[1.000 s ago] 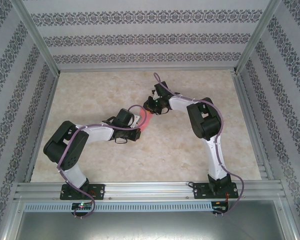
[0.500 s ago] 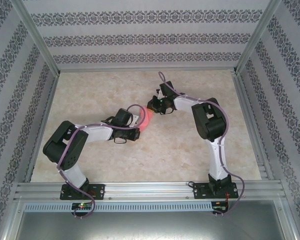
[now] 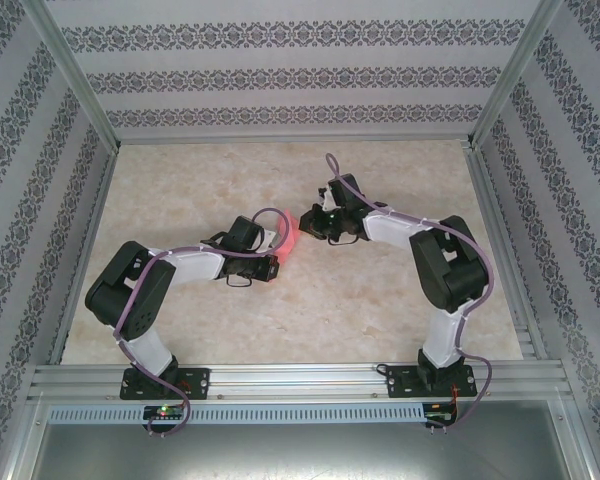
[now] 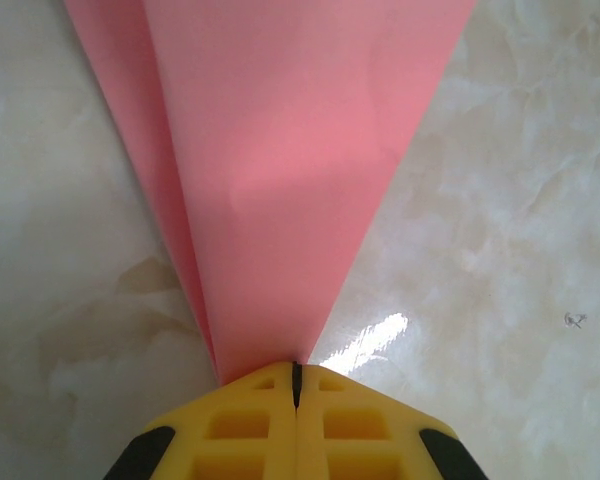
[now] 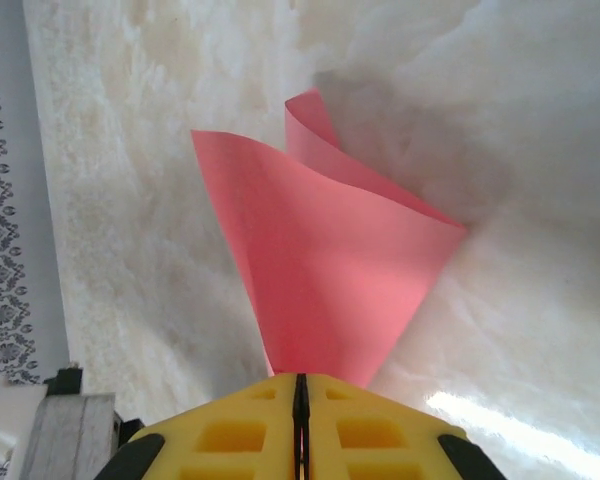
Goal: Fold a paper plane with a square sheet of paper (pick it up from the middle)
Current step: Fold the wing for the fifth time at the center of the table.
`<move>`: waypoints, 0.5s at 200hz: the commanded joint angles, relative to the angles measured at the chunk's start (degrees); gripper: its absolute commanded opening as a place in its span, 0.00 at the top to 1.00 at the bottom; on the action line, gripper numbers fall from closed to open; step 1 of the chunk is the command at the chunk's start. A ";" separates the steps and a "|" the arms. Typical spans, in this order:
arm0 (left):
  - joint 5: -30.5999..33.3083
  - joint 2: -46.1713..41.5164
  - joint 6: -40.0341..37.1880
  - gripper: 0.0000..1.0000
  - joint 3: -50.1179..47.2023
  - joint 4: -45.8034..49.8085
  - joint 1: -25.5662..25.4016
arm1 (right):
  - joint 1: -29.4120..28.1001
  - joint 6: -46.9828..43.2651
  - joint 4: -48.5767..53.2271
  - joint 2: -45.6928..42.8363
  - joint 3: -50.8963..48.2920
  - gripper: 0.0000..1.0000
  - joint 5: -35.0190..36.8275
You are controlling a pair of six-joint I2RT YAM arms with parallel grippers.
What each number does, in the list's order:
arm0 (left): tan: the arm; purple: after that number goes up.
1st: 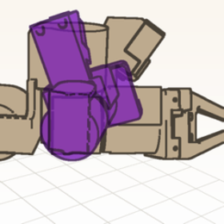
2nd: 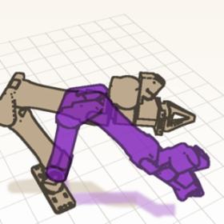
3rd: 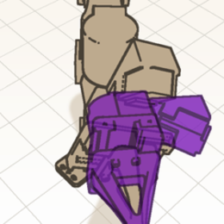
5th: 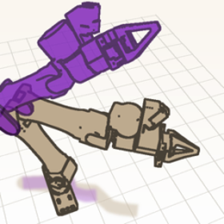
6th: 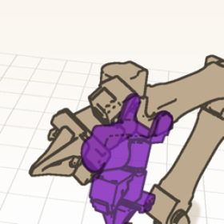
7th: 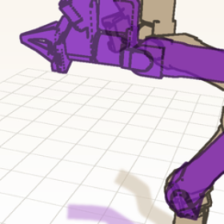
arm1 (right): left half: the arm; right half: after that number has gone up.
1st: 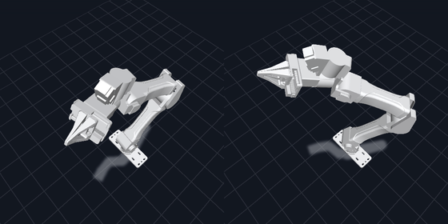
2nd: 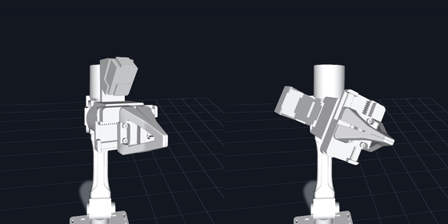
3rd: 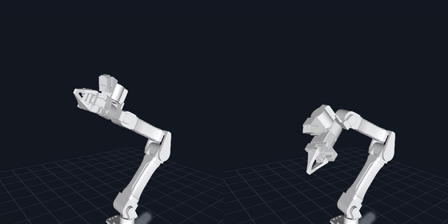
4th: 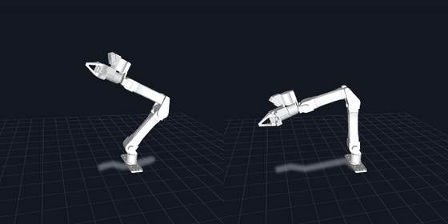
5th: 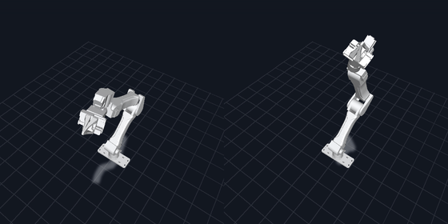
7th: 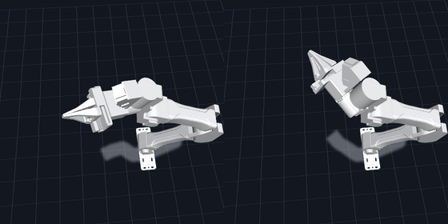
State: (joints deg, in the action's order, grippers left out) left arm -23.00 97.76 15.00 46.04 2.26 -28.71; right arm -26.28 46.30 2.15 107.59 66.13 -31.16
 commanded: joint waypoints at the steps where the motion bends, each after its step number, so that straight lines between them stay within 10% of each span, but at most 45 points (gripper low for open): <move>1: 1.57 2.46 -0.09 1.00 -1.96 11.38 1.11 | -0.89 -0.32 -1.26 -1.20 -0.03 0.89 -3.74; 100: 0.17 1.43 0.46 1.00 -2.50 11.09 2.05 | -5.98 1.40 -5.89 11.91 7.49 0.90 -8.12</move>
State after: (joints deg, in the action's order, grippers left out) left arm -24.27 97.60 15.25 46.13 3.40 -27.88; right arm -32.14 48.25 -2.31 117.01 70.98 -37.76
